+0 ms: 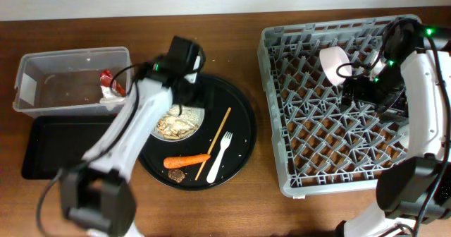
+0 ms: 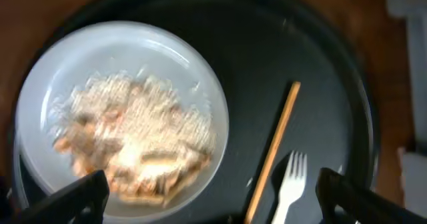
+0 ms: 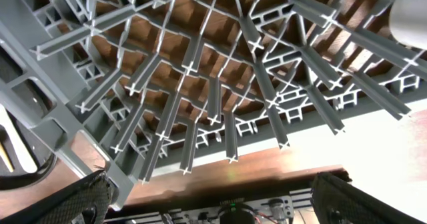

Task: Sort waste into correct bins and load items into the dishwasher rack
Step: 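Grasp the rim of the white rice bowl with the left gripper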

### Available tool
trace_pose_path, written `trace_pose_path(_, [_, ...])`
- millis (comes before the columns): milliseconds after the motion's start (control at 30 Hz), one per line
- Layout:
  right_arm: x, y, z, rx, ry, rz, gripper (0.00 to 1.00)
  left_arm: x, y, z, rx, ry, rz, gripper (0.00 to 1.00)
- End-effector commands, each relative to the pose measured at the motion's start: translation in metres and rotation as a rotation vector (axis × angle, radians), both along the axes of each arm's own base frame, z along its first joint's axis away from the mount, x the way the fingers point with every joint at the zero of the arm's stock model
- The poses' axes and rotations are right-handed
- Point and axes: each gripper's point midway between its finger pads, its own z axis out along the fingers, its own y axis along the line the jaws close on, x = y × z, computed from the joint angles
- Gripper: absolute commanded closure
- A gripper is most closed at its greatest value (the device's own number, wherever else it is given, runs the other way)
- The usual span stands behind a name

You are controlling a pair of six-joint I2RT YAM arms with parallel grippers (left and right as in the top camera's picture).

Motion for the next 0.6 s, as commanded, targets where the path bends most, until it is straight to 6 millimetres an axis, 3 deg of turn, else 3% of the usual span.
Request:
trace_pose_path(0, [-0.001, 0.002, -0.004, 0.011, 0.011, -0.004, 0.01, 0.028, -0.036, -0.015, -0.109, 0.071, -0.064, 0.01])
trace_pose_path(233, [0.000, 0.002, -0.005, 0.010, 0.006, -0.007, 0.01, 0.027, -0.042, -0.072, -0.091, 0.195, 0.018, 0.03])
trace_pose_path(367, [0.000, 0.002, -0.005, 0.010, 0.006, -0.007, 0.01, 0.025, -0.041, -0.094, -0.092, 0.254, 0.115, 0.11])
trace_pose_path(433, [0.000, 0.002, -0.005, 0.010, 0.006, -0.007, 0.01, 0.024, -0.040, -0.102, -0.084, 0.269, 0.121, 0.24])
trace_pose_path(567, [0.000, 0.002, -0.005, 0.010, 0.006, -0.007, 0.01, 0.023, -0.043, -0.113, -0.068, 0.278, 0.114, 0.29])
